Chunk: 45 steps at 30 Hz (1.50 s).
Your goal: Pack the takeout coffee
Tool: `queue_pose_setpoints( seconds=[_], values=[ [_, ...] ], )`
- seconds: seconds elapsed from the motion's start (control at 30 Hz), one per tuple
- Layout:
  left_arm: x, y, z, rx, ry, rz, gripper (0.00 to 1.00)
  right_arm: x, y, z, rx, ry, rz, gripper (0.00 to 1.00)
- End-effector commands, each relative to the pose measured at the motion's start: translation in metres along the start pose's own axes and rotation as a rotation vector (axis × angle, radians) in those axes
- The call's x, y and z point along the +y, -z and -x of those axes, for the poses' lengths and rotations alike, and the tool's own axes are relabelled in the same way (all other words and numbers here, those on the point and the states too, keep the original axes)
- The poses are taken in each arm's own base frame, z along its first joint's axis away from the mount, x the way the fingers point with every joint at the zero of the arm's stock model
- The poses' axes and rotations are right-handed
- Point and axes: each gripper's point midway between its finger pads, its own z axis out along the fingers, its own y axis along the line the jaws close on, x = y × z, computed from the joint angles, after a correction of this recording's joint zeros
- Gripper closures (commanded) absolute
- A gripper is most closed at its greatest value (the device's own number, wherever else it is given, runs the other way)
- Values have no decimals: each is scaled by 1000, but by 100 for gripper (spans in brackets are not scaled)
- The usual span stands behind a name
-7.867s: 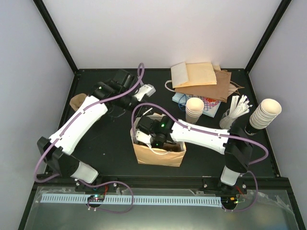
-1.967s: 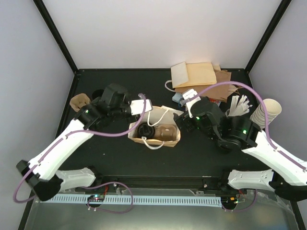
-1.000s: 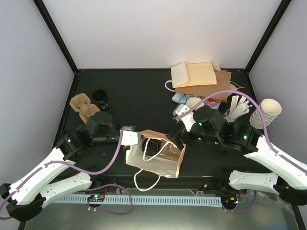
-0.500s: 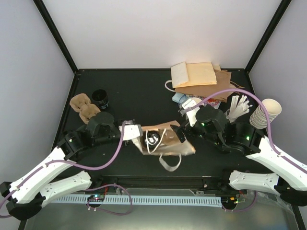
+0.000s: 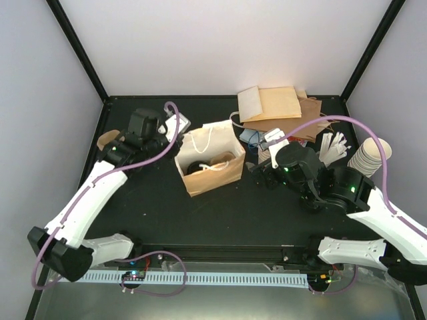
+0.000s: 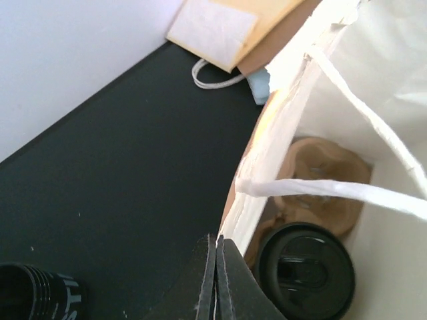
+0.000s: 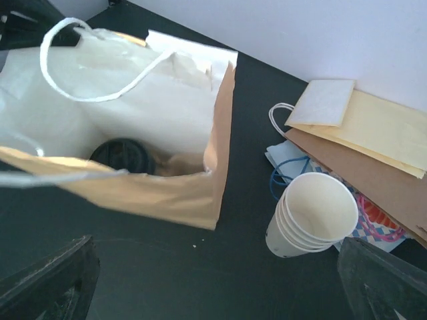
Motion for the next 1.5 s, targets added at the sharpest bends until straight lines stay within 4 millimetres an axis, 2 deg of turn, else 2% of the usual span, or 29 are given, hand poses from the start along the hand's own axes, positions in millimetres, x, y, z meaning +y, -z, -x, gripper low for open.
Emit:
queue_pose_setpoints(
  seconds=[0.0, 0.13, 0.23, 0.5, 0.7, 1.0, 1.07, 1.2, 1.33, 1.47],
  values=[
    [24, 6, 53, -149, 83, 14, 99, -13, 7, 5, 6, -30, -60, 0],
    [53, -11, 71, -147, 120, 50, 98, -17, 10, 5, -9, -36, -71, 0],
    [75, -31, 74, -122, 168, 46, 98, -19, 10, 4, -12, -39, -77, 0],
    [129, -54, 83, -117, 316, 55, 98, -27, 3, -11, 31, -47, -133, 0],
    [149, -69, 78, -142, 429, 0, 98, -36, -9, -23, 90, -80, -186, 0],
    [166, -85, 51, -96, 551, -44, 98, -47, -29, -49, 228, -140, -264, 0],
    [167, -85, 50, -97, 567, -62, 93, -53, -32, -52, 245, -136, -310, 0],
    [168, -79, 52, -113, 586, -75, 73, -68, -34, -52, 266, -61, -415, 0],
    [167, -65, 63, -153, 562, -60, 41, -55, -42, -51, 249, 14, -325, 0],
    [165, -43, 79, -222, 533, -45, 21, -37, -47, -52, 145, 103, -219, 0]
  ],
)
